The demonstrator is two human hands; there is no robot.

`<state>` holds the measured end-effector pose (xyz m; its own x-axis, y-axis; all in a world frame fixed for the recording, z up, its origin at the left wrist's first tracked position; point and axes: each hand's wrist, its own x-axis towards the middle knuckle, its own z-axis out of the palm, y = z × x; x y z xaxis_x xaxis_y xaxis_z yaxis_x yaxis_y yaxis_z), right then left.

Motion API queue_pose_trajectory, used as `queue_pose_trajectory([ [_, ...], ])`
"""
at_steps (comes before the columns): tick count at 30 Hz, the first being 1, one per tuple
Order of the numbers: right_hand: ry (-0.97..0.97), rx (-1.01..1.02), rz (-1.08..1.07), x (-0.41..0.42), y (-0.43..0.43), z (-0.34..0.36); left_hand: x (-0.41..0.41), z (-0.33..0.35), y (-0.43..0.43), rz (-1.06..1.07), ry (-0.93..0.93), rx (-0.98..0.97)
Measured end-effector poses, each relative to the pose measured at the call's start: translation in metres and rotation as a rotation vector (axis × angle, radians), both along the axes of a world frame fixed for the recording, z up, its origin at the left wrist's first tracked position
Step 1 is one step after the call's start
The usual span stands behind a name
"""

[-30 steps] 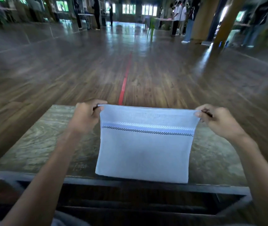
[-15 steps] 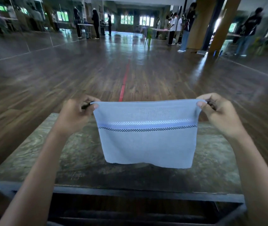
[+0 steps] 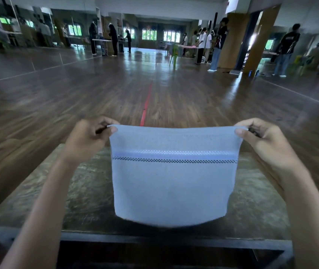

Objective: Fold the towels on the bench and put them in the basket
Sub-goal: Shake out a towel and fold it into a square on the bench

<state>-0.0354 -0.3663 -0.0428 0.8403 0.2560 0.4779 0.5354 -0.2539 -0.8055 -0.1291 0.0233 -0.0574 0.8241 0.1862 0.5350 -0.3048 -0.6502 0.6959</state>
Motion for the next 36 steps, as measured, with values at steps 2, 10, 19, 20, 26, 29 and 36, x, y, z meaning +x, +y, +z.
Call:
queue_pose_trajectory([
  [2,-0.03,0.013,-0.073,0.007,0.006,-0.008,0.009,-0.006,-0.007,0.11,-0.076,0.095],
  [10,-0.115,0.126,-0.19,0.016,0.018,-0.012,0.013,-0.002,-0.02,0.308,-0.397,0.085],
  [19,0.201,-0.264,0.179,0.007,-0.011,-0.028,0.0,-0.033,0.01,-0.13,0.139,0.067],
  [20,0.304,-0.369,0.234,0.008,-0.017,-0.034,-0.005,-0.039,0.015,-0.238,0.321,0.06],
  [26,0.69,-0.854,0.404,0.012,-0.016,-0.085,-0.01,-0.086,0.023,-0.374,0.878,0.159],
  [29,0.723,-0.955,0.393,0.013,-0.005,-0.107,-0.005,-0.113,0.02,-0.349,0.913,0.221],
  [36,0.638,-0.823,0.233,0.045,0.012,-0.147,0.025,-0.149,0.016,-0.09,0.688,0.243],
])
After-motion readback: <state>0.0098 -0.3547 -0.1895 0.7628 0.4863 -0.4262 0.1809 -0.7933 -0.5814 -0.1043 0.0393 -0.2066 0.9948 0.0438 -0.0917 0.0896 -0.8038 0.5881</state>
